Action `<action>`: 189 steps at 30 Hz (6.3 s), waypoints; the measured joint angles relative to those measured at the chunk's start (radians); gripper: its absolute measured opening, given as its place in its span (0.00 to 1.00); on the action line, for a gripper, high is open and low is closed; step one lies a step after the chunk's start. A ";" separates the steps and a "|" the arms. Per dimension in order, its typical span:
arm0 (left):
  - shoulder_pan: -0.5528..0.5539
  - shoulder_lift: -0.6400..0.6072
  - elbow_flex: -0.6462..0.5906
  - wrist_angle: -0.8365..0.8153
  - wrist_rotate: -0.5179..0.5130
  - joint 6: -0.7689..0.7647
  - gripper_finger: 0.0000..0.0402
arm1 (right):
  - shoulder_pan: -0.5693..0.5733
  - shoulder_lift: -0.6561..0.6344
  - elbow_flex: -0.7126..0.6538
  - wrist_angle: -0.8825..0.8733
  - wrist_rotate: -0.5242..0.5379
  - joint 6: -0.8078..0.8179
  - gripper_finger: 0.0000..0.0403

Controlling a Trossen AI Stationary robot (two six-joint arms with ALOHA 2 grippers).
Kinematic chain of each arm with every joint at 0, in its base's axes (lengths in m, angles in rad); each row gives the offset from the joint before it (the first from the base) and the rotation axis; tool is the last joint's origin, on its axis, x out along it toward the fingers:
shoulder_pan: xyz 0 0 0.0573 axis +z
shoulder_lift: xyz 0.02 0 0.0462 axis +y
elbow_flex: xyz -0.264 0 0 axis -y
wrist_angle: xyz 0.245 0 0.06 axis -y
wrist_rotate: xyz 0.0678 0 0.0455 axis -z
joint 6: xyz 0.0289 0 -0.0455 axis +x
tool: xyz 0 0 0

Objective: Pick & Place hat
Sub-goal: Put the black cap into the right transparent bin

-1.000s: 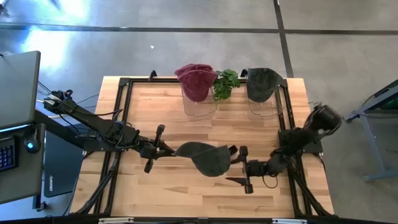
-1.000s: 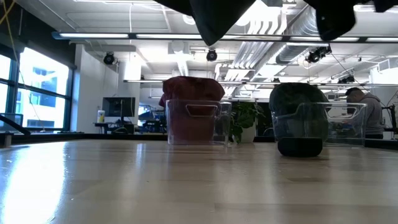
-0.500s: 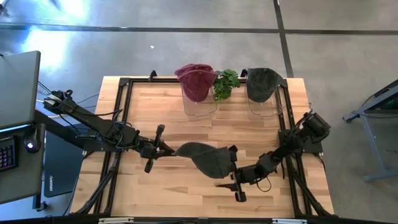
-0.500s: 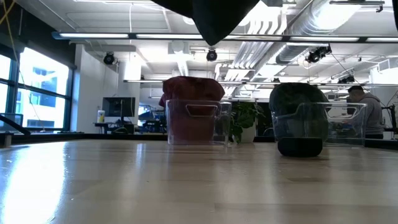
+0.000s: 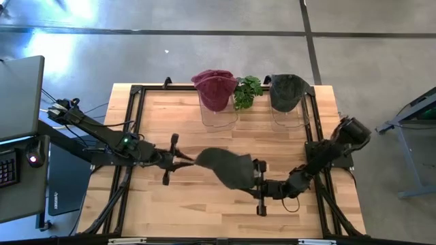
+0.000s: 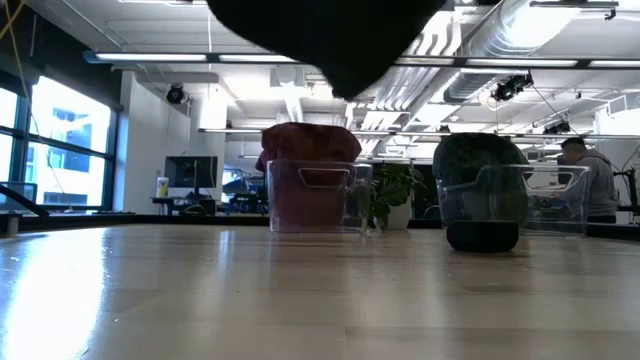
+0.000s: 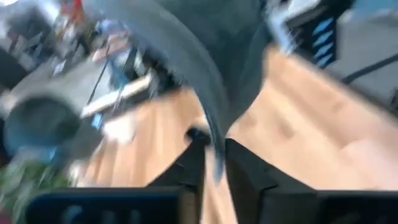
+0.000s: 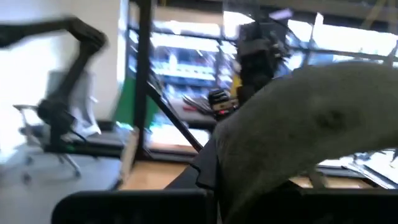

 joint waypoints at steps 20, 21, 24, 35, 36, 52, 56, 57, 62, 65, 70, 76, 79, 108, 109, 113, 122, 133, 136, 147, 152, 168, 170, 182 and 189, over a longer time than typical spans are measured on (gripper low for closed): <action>0.000 0.000 0.000 -0.527 -0.270 -0.439 0.51 | -0.618 -0.579 0.576 -2.324 -0.516 0.648 0.01; 0.000 0.000 0.000 -0.525 -0.270 -0.439 0.51 | -0.686 -0.558 0.613 -2.423 -0.553 0.625 0.01; 0.000 0.000 0.000 -0.523 -0.270 -0.438 0.51 | -0.845 -0.471 0.713 -2.699 -0.563 0.500 0.01; 0.000 0.000 0.000 -0.480 -0.268 -0.386 0.51 | -1.008 -0.141 1.024 -2.852 -0.306 -0.054 0.01; 0.000 0.000 0.000 -0.480 -0.266 -0.385 0.51 | -1.007 -0.116 1.052 -2.852 -0.259 -0.117 0.01; 0.000 0.000 0.000 -0.485 -0.235 -0.387 0.51 | -1.097 -0.083 1.158 -2.854 0.099 -0.595 0.02; 0.000 0.000 0.000 -0.485 -0.220 -0.388 0.51 | -1.096 -0.097 1.091 -2.854 0.071 -0.564 0.01; 0.000 0.000 0.000 -0.485 -0.220 -0.388 0.51 | -1.096 -0.098 1.078 -2.854 0.069 -0.551 0.01; 0.000 0.000 0.000 -0.486 -0.213 -0.397 0.51 | -1.107 -0.098 1.013 -2.853 0.009 -0.453 0.01; 0.000 0.000 0.000 -0.493 -0.199 -0.411 0.51 | -1.118 -0.099 0.971 -2.854 0.007 -0.384 0.01; 0.000 0.001 0.000 -0.505 -0.198 -0.412 0.51 | -1.119 -0.117 0.978 -2.854 -0.005 -0.332 0.01; 0.000 0.001 0.000 -0.506 -0.198 -0.412 0.51 | -1.105 -0.119 1.078 -2.853 -0.100 -0.264 0.01; 0.000 0.001 0.000 -0.505 -0.206 -0.412 0.51 | -1.105 -0.119 1.109 -2.853 -0.086 -0.204 0.01; 0.001 0.001 0.000 -0.348 -0.386 -0.189 0.51 | -1.253 -0.320 0.821 -2.852 -0.283 -0.025 0.00; 0.001 0.001 0.000 -0.337 -0.386 -0.180 0.51 | -1.253 -0.320 0.845 -2.853 -0.313 -0.006 0.00; 0.001 0.001 0.000 -0.322 -0.394 -0.168 0.51 | -1.253 -0.319 0.913 -2.853 -0.416 0.078 0.00; 0.001 0.001 0.000 -0.326 -0.409 -0.145 0.51 | -1.311 -0.319 0.839 -2.852 -0.322 0.044 0.00; 0.001 0.001 0.000 -0.324 -0.414 -0.140 0.51 | -1.365 -0.317 0.706 -2.854 0.011 -0.124 0.00; 0.001 0.001 0.000 -0.324 -0.433 -0.129 0.51 | -1.347 -0.317 0.730 -2.852 0.023 -0.171 0.00; 0.001 0.001 0.000 -0.323 -0.431 -0.131 0.51 | -1.287 -0.318 0.678 -2.681 -0.047 -0.462 0.00; 0.001 0.001 0.000 -0.324 -0.430 -0.144 0.51 | -1.295 -0.318 0.587 -2.553 -0.034 -0.531 0.01; 0.001 0.001 0.000 -0.324 -0.429 -0.148 0.51 | -1.356 -0.317 0.301 -1.924 0.100 -0.897 0.01; 0.001 0.001 0.000 -0.324 -0.429 -0.148 0.51 | -1.356 -0.317 0.304 -1.882 0.117 -0.933 0.01; 0.001 0.001 0.000 -0.324 -0.427 -0.148 0.51 | -1.399 -0.318 0.306 -1.854 0.121 -0.843 0.33; 0.001 0.001 0.000 -0.324 -0.426 -0.149 0.51 | -1.252 -0.351 0.307 -2.026 0.262 -0.720 0.56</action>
